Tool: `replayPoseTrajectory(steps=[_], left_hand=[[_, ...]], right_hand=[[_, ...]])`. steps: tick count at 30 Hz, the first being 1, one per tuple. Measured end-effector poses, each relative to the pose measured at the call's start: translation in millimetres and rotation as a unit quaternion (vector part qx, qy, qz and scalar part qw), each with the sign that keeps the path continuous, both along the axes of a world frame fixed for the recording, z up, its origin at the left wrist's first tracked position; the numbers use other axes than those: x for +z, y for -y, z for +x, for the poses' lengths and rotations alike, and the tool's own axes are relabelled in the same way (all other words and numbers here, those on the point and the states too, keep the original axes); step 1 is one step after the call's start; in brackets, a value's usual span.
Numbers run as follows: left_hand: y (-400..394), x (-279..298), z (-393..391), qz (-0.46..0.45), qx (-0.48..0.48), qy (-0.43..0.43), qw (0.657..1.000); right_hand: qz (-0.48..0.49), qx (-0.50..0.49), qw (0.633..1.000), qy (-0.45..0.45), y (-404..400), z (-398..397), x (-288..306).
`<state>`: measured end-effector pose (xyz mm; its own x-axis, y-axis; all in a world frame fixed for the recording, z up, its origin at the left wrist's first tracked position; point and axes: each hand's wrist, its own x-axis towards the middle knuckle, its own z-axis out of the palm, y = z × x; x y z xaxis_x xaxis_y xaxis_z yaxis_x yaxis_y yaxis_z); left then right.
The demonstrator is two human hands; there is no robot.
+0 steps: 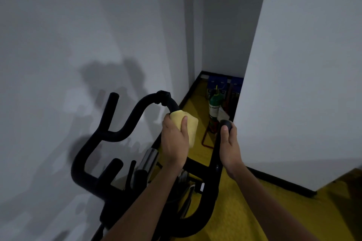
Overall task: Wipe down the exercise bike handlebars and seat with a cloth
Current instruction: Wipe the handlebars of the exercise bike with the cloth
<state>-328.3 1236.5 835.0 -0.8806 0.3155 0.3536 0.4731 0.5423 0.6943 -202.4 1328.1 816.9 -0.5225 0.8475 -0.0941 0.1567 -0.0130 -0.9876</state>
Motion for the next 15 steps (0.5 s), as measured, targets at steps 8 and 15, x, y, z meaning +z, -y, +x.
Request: replayPoseTrajectory(steps=[8,15], left_hand=[[-14,12,-13,0.042,-0.003,-0.104,0.994],[-35,32,-52,-0.059,-0.016,-0.204,0.977]], right_hand=[[0.06,-0.04,0.997,-0.006,-2,-13,-12],[0.109,-0.103,0.989,-0.004,8,-22,-14]])
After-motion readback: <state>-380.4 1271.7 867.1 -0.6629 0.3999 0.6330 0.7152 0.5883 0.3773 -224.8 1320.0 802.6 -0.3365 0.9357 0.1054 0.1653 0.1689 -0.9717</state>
